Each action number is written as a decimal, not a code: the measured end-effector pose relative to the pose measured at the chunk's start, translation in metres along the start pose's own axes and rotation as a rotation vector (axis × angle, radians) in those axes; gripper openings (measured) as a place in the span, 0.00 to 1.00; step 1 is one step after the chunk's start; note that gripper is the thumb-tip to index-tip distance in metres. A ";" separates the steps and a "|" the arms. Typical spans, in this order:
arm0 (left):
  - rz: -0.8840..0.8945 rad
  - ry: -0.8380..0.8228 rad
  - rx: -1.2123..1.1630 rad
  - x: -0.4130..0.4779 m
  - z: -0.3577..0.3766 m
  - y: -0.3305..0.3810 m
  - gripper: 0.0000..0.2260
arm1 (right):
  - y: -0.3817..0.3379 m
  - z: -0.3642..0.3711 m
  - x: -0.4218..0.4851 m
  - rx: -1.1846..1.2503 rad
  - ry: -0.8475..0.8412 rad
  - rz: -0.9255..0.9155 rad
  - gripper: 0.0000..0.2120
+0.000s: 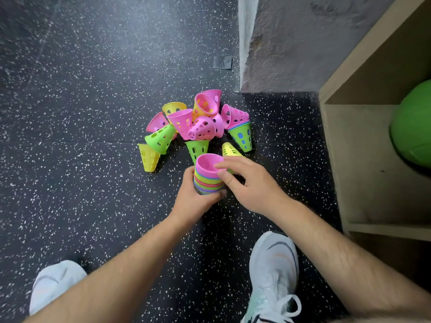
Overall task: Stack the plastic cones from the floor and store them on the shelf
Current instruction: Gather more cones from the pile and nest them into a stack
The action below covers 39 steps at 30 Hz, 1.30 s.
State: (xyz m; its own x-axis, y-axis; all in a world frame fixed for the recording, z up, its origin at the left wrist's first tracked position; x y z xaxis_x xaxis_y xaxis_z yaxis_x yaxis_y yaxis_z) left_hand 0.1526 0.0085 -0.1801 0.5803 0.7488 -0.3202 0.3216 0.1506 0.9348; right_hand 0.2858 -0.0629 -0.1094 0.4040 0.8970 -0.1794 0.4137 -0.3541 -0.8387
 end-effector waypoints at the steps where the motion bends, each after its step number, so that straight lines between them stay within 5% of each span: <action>1: 0.008 0.010 -0.016 0.001 -0.002 0.002 0.35 | 0.002 0.005 0.000 0.043 -0.022 0.019 0.11; 4: 0.026 0.024 -0.013 0.005 -0.007 0.005 0.33 | 0.007 0.014 0.004 0.090 -0.059 0.077 0.13; 9: 0.051 0.015 0.054 0.009 -0.009 0.006 0.30 | 0.051 -0.033 0.010 -0.076 0.372 0.301 0.10; 16: 0.050 0.011 0.079 0.012 -0.012 0.005 0.30 | 0.099 -0.030 0.029 -0.135 0.293 0.627 0.23; 23: 0.056 -0.005 0.106 0.014 -0.012 0.005 0.30 | 0.093 -0.026 0.034 -0.040 0.314 0.675 0.09; 27: 0.065 -0.019 0.113 0.014 -0.010 0.006 0.30 | 0.078 -0.034 0.027 -0.087 0.328 0.557 0.03; 34: 0.074 -0.054 0.126 0.016 -0.004 0.006 0.30 | 0.003 -0.071 0.017 -0.083 0.586 0.027 0.07; 39: 0.081 -0.028 0.107 0.019 -0.006 0.004 0.31 | -0.030 -0.042 0.026 -0.209 0.366 -0.186 0.08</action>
State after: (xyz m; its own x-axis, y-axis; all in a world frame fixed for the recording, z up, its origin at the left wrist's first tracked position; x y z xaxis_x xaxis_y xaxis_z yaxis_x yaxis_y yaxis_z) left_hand 0.1602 0.0269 -0.1811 0.6277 0.7374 -0.2495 0.3499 0.0191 0.9366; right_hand 0.3179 -0.0403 -0.0673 0.5530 0.8114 0.1894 0.6469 -0.2748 -0.7113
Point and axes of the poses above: each hand's wrist, its own x-axis towards the middle knuckle, its own z-axis out of the palm, y = z × x, the point moved 10 cm from there along x, towards the middle knuckle, and after that the axes turned 5 degrees about z, right-handed, at the moved point
